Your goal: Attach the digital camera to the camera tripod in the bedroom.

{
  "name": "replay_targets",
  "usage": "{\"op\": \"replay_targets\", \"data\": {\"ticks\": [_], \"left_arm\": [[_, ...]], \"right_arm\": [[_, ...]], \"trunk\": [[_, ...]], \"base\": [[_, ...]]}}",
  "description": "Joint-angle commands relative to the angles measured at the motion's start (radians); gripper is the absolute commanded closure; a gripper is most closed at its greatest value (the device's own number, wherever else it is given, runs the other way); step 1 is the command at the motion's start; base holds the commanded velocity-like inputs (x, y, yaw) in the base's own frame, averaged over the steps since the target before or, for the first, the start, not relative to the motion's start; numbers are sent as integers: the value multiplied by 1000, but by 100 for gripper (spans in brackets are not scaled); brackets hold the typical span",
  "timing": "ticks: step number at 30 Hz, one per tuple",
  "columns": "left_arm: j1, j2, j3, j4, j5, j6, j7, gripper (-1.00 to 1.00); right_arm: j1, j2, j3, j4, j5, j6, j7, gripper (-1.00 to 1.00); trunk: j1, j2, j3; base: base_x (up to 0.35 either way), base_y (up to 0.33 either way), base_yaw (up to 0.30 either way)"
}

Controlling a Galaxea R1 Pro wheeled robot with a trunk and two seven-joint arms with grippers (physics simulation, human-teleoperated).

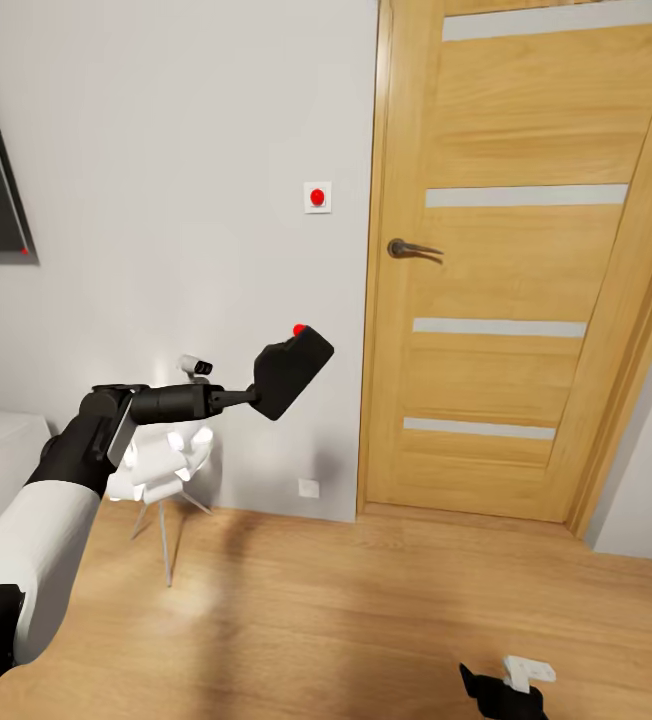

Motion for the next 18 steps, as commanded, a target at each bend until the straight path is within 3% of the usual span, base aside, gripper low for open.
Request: {"op": "replay_targets", "data": {"ticks": [1,18], "left_arm": [[-1,0,0,0,0,11,-4,100],[-1,-3,0,0,-1,11,-4,100]], "right_arm": [[-2,-1,-6,9,-7,-5,3,-100],[1,-3,-6,22,-6,2,-32,-100]], "trunk": [[-1,0,3],[-8,4,69]], "base": [[0,0,0],[0,0,0]]}}
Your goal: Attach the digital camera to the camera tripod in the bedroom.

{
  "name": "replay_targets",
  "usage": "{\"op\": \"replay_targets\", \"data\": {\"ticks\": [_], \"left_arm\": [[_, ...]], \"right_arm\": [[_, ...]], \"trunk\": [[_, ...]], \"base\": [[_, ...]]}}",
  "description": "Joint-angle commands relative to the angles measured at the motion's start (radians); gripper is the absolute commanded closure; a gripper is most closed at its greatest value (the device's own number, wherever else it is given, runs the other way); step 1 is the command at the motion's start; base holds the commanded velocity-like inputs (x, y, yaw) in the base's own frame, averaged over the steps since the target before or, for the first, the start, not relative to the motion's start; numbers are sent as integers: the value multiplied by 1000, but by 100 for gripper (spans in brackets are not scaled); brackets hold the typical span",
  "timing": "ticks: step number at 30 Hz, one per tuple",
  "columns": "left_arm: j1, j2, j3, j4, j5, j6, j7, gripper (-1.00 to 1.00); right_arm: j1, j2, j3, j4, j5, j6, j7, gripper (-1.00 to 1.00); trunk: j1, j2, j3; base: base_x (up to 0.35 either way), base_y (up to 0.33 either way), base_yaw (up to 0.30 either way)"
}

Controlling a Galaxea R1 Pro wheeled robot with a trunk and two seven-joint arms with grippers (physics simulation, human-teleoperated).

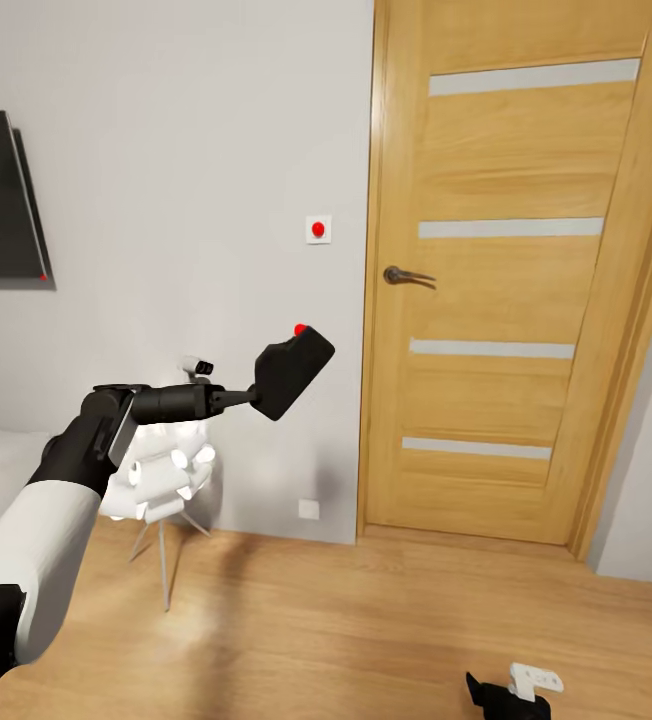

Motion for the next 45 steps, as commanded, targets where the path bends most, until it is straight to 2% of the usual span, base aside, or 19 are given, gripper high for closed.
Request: {"op": "replay_targets", "data": {"ticks": [1,9,11,13,14,17,22,25,28,31,45], "left_arm": [[-1,0,0,0,0,11,-4,100],[-1,0,0,0,0,11,-4,100],[-1,0,0,0,0,11,-4,100],[-1,0,0,0,0,11,-4,100],[-1,0,0,-2,0,11,-4,100],[-1,0,0,-3,0,11,-4,100],[-1,0,0,-3,0,11,-4,100],[-1,0,0,-3,0,11,-4,100],[-1,0,0,-3,0,11,-4,100],[-1,0,0,-3,0,11,-4,100],[-1,0,0,-3,0,11,-4,100]], "right_arm": [[-2,0,-7,5,-9,-5,10,-100],[-2,2,-7,5,-10,0,1,-100],[-2,9,-7,6,-10,2,-14,-100],[-1,29,-7,6,-9,6,-38,-100],[7,62,-7,6,-9,8,-86,-100],[27,94,-7,6,-9,7,-151,-100],[45,124,-7,6,-9,10,-191,-100],[47,131,-7,6,-8,18,-193,-100],[50,137,-7,6,-8,67,-194,-100],[50,139,-7,6,-8,86,-192,-100],[51,132,-6,6,-8,93,-199,-100]], "trunk": [[-1,0,3],[-4,2,34],[-12,16,40],[-20,30,46],[-23,37,49],[-35,58,59],[-54,93,74],[-66,114,84],[-77,135,93],[-89,156,103],[-142,254,140]], "base": [[0,0,0],[0,0,0],[0,0,0],[0,0,0],[0,0,0],[0,0,0],[0,0,0],[0,0,0],[0,0,0],[0,0,0],[0,0,0]]}}
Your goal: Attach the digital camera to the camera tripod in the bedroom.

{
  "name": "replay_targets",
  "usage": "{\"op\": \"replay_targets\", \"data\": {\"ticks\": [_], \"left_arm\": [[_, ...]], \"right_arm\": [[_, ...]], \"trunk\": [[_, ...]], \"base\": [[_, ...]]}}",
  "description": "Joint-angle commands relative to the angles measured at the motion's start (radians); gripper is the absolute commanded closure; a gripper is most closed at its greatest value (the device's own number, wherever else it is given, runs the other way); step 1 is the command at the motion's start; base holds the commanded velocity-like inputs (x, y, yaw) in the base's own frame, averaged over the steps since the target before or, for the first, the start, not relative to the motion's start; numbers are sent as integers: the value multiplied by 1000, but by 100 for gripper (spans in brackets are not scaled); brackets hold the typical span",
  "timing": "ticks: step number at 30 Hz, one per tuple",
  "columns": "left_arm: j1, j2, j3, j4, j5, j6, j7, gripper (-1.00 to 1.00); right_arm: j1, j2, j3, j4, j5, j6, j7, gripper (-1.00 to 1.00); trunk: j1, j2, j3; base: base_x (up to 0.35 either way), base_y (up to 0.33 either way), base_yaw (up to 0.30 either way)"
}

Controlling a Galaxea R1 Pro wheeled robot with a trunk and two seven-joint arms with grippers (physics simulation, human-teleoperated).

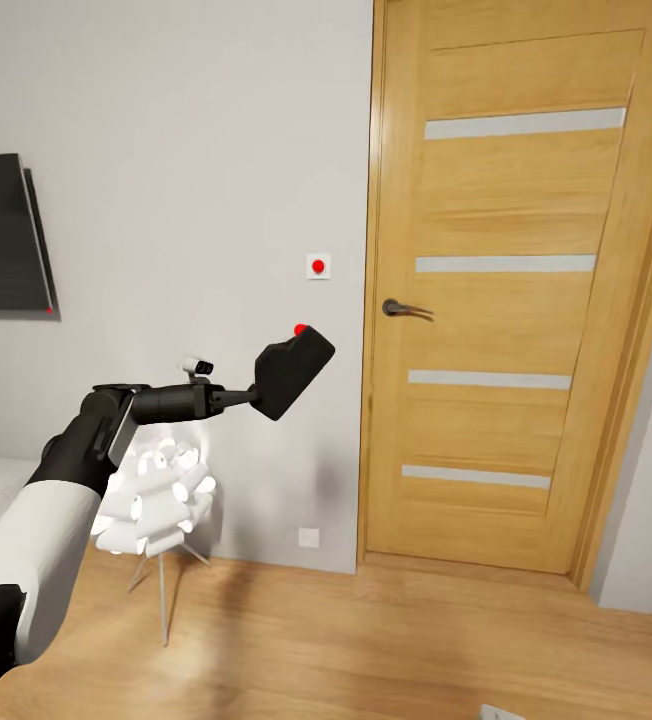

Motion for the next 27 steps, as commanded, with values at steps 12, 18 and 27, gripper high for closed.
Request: {"op": "replay_targets", "data": {"ticks": [12,18,27], "left_arm": [[-1,0,0,0,0,10,-4,100],[-1,-1,0,0,0,10,-4,100],[-1,-1,0,0,0,10,-4,100]], "right_arm": [[-1,-14,-6,4,-1,-9,-1,-100],[2,-15,-6,4,-1,-8,-1,-100],[3,-16,-6,4,-1,-7,-2,-100]], "trunk": [[-46,84,35],[-69,126,50],[-104,189,65]], "base": [[0,0,0],[0,0,0],[0,0,0]]}}
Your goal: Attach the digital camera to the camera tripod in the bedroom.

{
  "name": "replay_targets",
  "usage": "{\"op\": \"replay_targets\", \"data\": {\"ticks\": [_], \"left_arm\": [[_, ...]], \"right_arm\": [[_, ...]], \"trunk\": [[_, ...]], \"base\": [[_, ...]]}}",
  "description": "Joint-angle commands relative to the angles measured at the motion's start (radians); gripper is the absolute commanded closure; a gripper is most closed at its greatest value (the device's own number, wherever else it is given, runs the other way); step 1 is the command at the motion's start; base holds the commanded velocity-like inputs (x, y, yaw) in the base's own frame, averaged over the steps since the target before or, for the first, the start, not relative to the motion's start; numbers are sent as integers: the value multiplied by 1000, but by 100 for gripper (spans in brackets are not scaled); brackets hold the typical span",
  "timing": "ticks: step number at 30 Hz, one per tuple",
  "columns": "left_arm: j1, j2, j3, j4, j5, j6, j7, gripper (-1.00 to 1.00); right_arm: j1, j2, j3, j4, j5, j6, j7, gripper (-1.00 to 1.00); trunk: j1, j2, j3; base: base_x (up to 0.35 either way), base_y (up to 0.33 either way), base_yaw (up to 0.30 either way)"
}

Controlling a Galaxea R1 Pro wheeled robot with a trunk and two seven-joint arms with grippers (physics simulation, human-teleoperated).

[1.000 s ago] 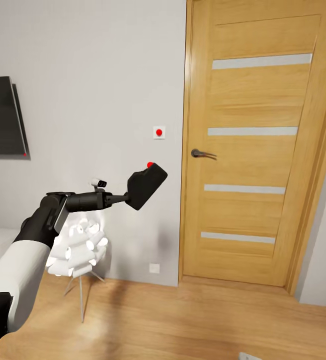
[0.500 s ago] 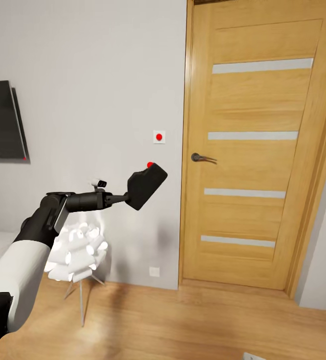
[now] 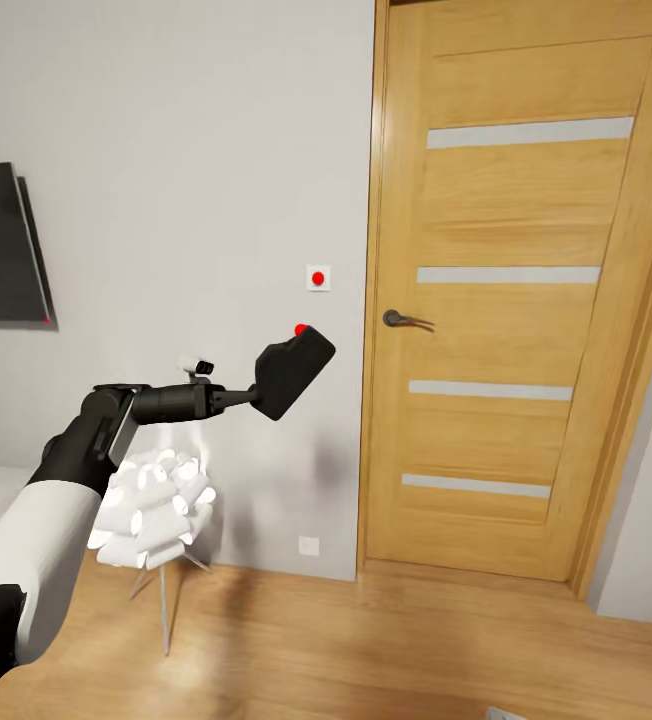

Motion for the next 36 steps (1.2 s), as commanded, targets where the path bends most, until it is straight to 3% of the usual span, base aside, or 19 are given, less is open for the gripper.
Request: {"op": "replay_targets", "data": {"ticks": [1,21,24,26,27,29,33,36], "left_arm": [[-1,0,0,0,1,10,-4,100],[-1,-1,-10,0,0,10,-4,100],[-1,-2,-61,-1,-1,9,-4,100],[-1,-2,-162,-8,-1,8,-4,100],[-1,-3,-284,-45,-1,9,-4,100],[-1,-3,-373,-93,0,9,-4,100],[-1,-1,-425,-125,1,10,-4,100],[-1,2,-433,-129,1,10,-4,100]], "right_arm": [[-2,0,-7,4,0,-7,1,-100],[-2,0,-7,4,0,-8,1,-100],[-2,0,-7,4,0,-8,1,-100],[-2,0,-7,4,0,-8,1,-100],[-2,0,-7,4,0,-8,1,-100],[-2,0,-7,4,0,-8,1,-100],[-2,0,-7,4,0,-7,1,-100],[-2,0,-7,4,0,-7,1,-100]], "trunk": [[-4,7,0],[-81,147,31],[-92,168,36],[-100,182,40],[-104,189,43],[-111,203,49],[-127,231,60],[-138,252,66]], "base": [[0,0,0],[0,0,0],[0,0,0],[0,0,0],[0,0,0],[0,0,0],[0,0,0],[0,0,0]]}}
